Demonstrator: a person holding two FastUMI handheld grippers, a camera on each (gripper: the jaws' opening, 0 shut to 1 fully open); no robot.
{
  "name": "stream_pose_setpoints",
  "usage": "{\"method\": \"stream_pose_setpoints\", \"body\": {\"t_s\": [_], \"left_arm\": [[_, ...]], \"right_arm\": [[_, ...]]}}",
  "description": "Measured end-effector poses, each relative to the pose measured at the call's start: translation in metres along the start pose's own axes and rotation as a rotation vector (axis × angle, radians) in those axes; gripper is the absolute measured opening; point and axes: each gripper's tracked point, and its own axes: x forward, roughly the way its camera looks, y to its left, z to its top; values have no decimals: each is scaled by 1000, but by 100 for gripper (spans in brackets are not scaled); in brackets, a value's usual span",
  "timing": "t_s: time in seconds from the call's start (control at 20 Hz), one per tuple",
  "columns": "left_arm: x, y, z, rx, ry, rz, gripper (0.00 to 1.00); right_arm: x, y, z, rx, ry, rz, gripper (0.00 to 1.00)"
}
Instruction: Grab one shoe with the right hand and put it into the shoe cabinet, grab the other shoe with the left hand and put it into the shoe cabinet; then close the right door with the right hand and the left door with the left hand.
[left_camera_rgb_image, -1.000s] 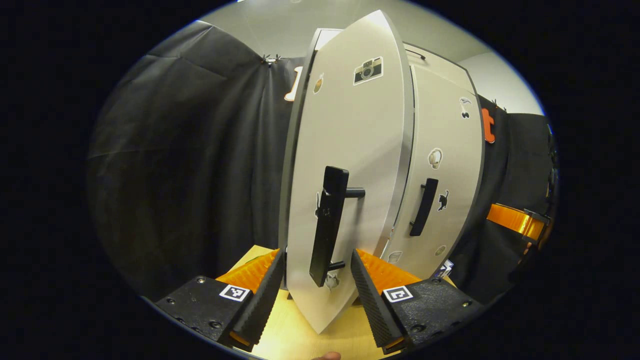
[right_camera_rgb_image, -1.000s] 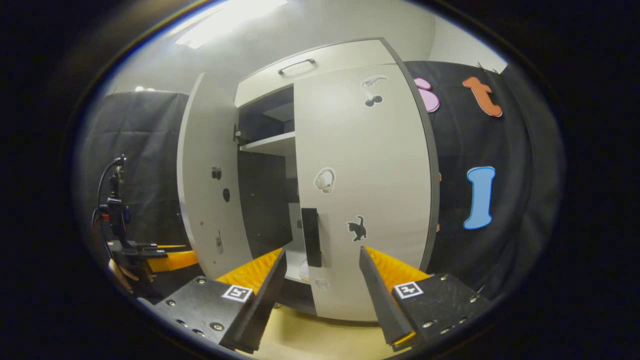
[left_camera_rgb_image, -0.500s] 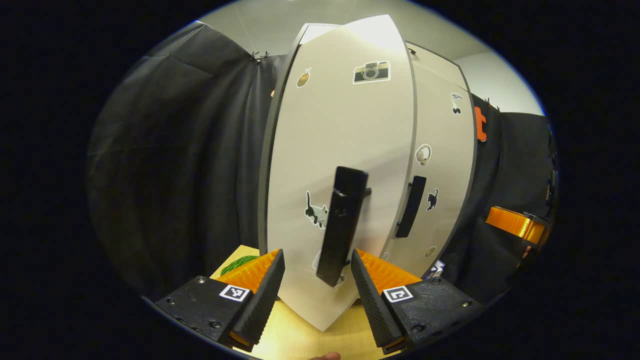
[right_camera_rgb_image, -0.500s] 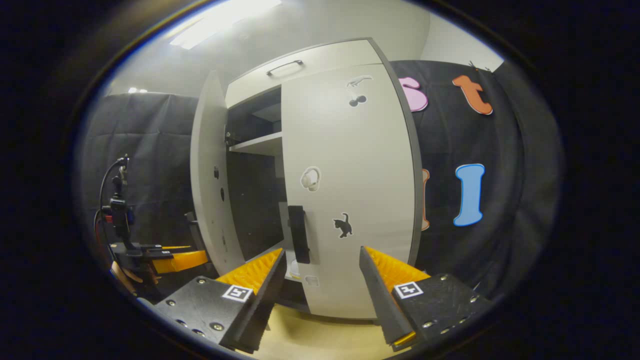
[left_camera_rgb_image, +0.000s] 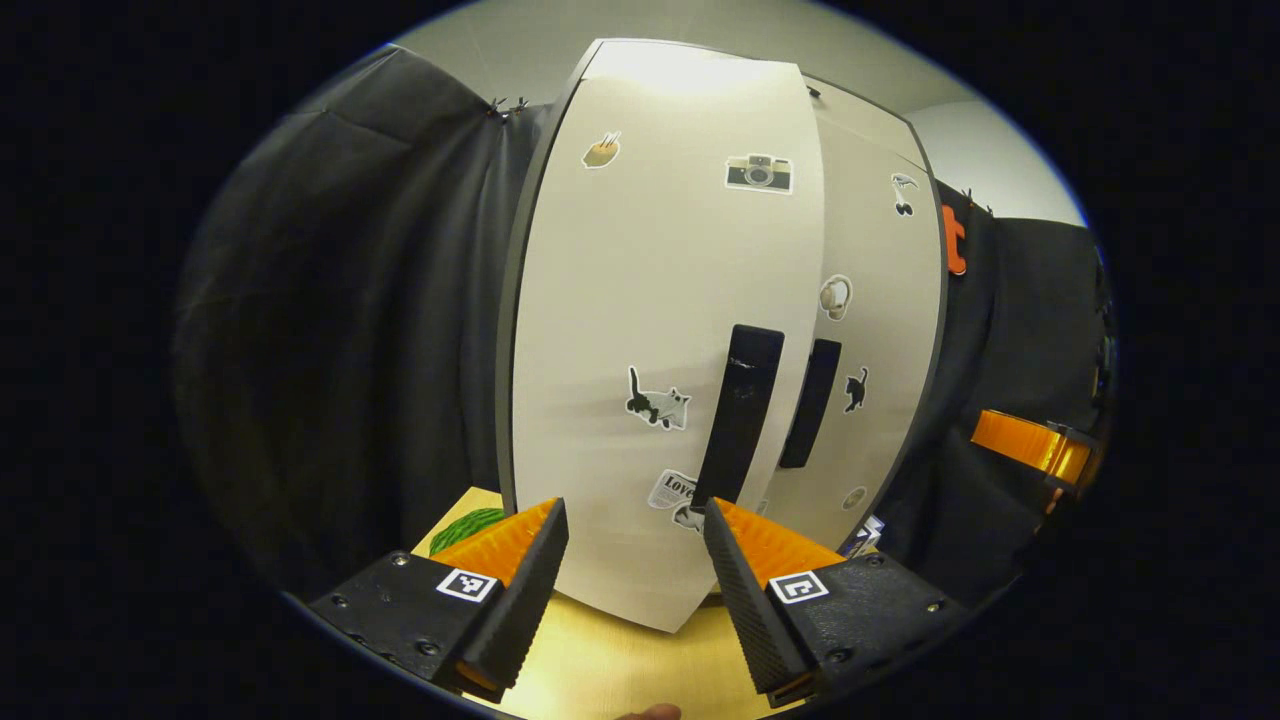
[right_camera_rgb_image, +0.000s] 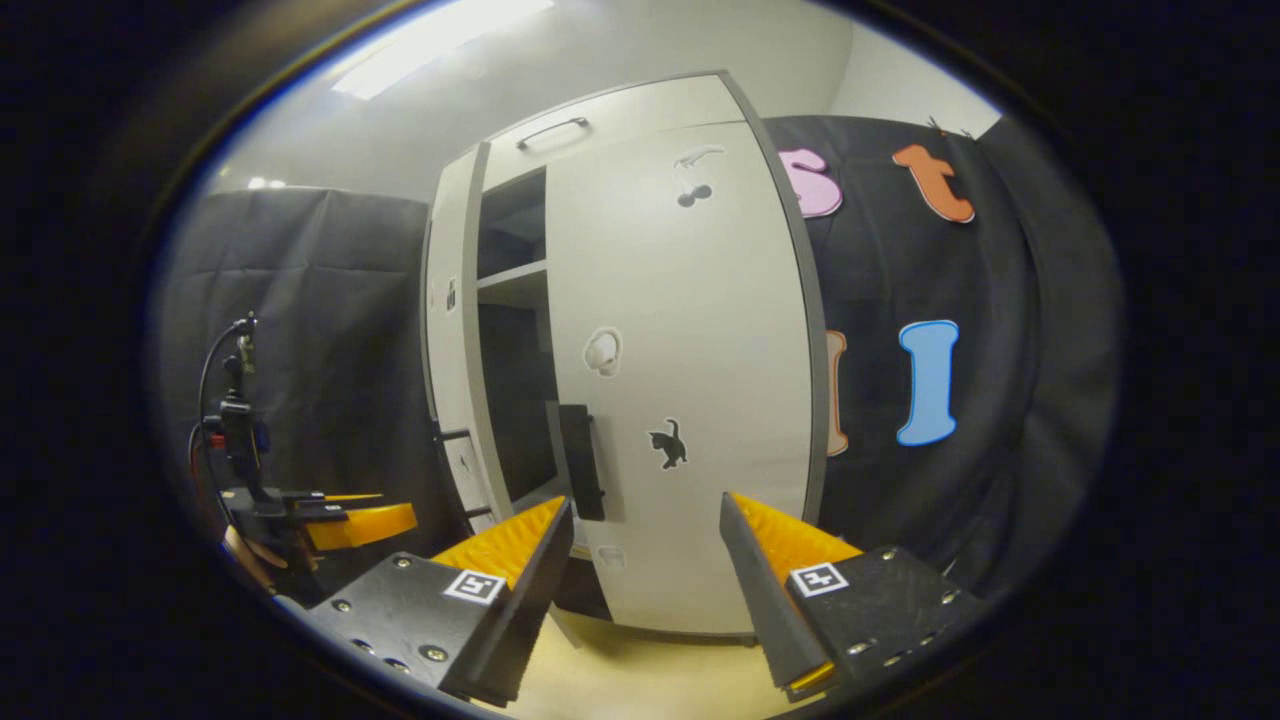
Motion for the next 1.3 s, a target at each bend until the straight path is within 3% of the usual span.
{"method": "stream_pose_setpoints", "body": {"t_s": [1.3], "left_arm": [[-3,4,8,16,-30,-4,84]], "right_arm": [[-4,-2,-2,28,-4,-15,88]]}}
